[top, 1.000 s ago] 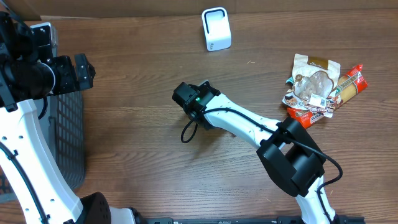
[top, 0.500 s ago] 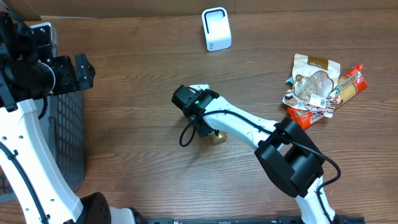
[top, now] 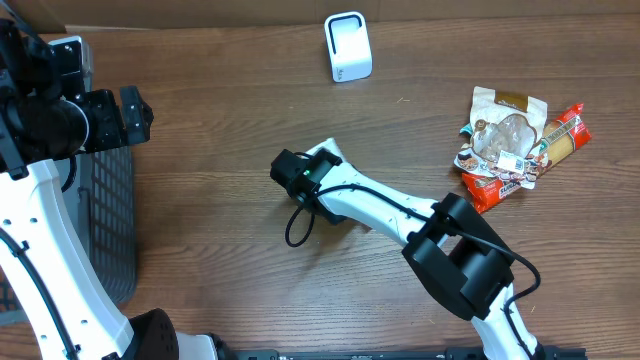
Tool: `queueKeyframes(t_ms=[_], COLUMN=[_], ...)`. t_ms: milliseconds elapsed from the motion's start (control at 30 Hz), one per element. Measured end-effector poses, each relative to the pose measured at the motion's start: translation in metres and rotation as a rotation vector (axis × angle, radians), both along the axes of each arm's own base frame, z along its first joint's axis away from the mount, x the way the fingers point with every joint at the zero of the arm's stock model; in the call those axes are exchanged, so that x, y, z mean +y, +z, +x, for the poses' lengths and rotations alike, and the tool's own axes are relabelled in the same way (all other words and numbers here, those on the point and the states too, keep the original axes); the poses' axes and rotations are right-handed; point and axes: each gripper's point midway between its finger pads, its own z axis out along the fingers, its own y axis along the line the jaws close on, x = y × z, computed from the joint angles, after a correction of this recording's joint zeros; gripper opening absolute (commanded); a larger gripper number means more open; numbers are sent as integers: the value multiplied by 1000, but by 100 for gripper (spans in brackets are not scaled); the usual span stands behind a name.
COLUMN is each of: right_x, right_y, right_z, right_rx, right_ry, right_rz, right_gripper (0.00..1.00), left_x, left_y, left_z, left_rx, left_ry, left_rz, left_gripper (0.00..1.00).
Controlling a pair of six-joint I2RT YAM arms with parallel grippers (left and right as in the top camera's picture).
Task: Scan the item barcode
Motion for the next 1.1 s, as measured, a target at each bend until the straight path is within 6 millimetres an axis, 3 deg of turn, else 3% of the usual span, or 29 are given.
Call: queueKeyframes(t_ms=[167, 267, 300, 400, 433, 567, 667, 867, 1000, 1100], right_x=[-10, -18, -20, -23, -22, -19, -8, 16, 35, 53], right_y=[3, -8, -10, -13, -17, -10, -5, -1, -1, 4], right_z=[11, 8, 9, 7, 3, 0, -8, -24, -26, -18], right_rx=[-82, -69, -81, -106, -91, -125, -141, -146, -71, 11], right_ry=[-41, -46, -42, -9, 0, 48, 96, 149, 94, 11], right_rz=[-44, -108, -139, -232, -245, -313, -334, -309, -178, -3], right_gripper=[4, 4, 11, 59, 68, 85, 91, 93, 91, 82], left_x=[0, 0, 0, 0, 0, 0, 0, 0, 0, 0], left_y=[0, 0, 0, 0, 0, 0, 0, 0, 0, 0], left_z=[0, 0, 0, 0, 0, 0, 0, 0, 0, 0], left_rx=[0, 0, 0, 0, 0, 0, 0, 0, 0, 0], left_ry=[0, 0, 0, 0, 0, 0, 0, 0, 0, 0], left_rz=[0, 0, 0, 0, 0, 0, 0, 0, 0, 0], left_gripper=[99, 100, 100, 100, 100, 100, 100, 100, 99, 100])
